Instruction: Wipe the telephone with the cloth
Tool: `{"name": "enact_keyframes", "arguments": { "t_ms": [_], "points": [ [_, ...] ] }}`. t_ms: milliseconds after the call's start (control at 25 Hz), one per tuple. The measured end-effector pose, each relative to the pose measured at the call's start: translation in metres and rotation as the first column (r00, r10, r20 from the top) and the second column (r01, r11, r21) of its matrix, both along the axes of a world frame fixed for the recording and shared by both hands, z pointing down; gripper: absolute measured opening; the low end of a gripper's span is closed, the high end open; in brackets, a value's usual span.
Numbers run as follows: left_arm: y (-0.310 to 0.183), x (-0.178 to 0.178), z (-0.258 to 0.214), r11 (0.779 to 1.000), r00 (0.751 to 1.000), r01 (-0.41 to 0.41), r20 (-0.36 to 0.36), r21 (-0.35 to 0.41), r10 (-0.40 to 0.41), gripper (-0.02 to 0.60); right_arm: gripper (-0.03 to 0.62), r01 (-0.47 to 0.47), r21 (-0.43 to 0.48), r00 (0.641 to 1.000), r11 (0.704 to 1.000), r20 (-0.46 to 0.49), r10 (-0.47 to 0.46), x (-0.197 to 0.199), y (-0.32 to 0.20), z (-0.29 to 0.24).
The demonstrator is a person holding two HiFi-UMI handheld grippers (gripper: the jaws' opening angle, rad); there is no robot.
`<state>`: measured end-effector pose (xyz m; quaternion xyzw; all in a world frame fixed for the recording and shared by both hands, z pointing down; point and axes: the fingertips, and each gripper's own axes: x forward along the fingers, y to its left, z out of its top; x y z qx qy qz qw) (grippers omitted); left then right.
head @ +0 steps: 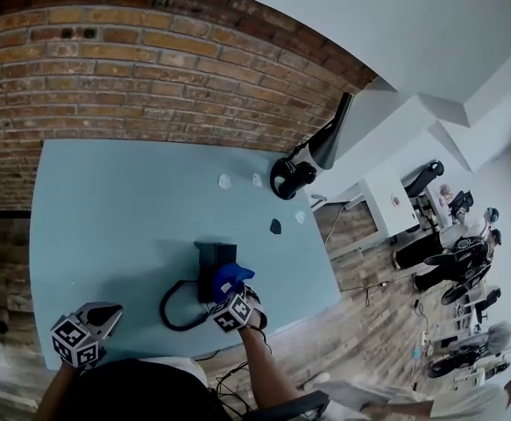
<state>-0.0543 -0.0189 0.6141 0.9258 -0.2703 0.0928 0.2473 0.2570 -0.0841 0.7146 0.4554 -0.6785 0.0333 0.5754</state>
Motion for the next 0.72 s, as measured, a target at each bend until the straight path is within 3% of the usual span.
{"name": "enact_keyframes", "arguments": {
  "t_ms": [480,600,720],
  "points": [
    [0.001,0.005,0.001,1.0,1.0,-0.008,0.001,0.0,0.008,0.026,0.083,-0.021,-0.025,0.999,0.999,0.038,0.022,-0.005,0.016,0.011],
    [0.001,0.005,0.0,1.0,1.0,-0.012,0.0,0.003,0.012,0.026,0.084,-0.068,-0.104,0.982,0.992,0.17,0.085,-0.017,0.032,0.017],
    [-0.002,0.007,-0.004,1.0,1.0,-0.017,-0.001,0.009,0.017,0.026,0.095,-0.066,-0.189,0.934,0.98,0.334,0.127,-0.041,0.052,0.018]
  ]
}}
